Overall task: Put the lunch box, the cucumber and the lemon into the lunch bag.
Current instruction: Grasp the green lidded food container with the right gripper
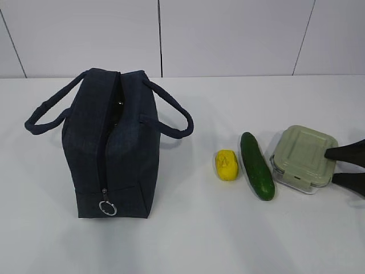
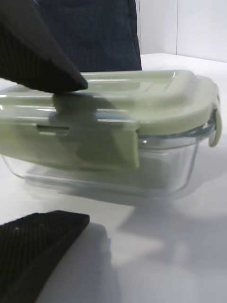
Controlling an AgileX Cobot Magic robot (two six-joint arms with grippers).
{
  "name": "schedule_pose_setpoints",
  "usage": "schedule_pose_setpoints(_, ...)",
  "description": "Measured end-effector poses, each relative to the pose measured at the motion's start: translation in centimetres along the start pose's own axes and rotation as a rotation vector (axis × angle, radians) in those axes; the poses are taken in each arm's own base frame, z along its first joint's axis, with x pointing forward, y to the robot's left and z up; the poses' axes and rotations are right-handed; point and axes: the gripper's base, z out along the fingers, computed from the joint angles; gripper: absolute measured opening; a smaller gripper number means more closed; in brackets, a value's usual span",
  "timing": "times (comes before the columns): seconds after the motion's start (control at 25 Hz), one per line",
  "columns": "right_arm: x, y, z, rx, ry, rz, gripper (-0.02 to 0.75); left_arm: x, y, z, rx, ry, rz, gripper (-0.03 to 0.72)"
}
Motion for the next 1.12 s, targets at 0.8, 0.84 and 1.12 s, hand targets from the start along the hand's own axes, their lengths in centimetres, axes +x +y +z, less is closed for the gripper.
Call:
schedule_pose_setpoints(0.8, 0.1, 0.8, 2.5, -0.016, 0.069, -0.045, 0.577, 0.0, 0.0, 0.0, 0.000, 0.000, 0.000, 0.238)
schedule_pose_setpoints(0.84, 0.1, 0.8, 2.5, -0.016, 0.069, -0.045, 0.577, 0.0, 0.0, 0.0, 0.000, 0.000, 0.000, 0.238)
schedule_pose_setpoints(1.12, 0.1, 0.8, 2.5, -0.016, 0.069, -0.045, 0.577, 0.0, 0.0, 0.0, 0.000, 0.000, 0.000, 0.238)
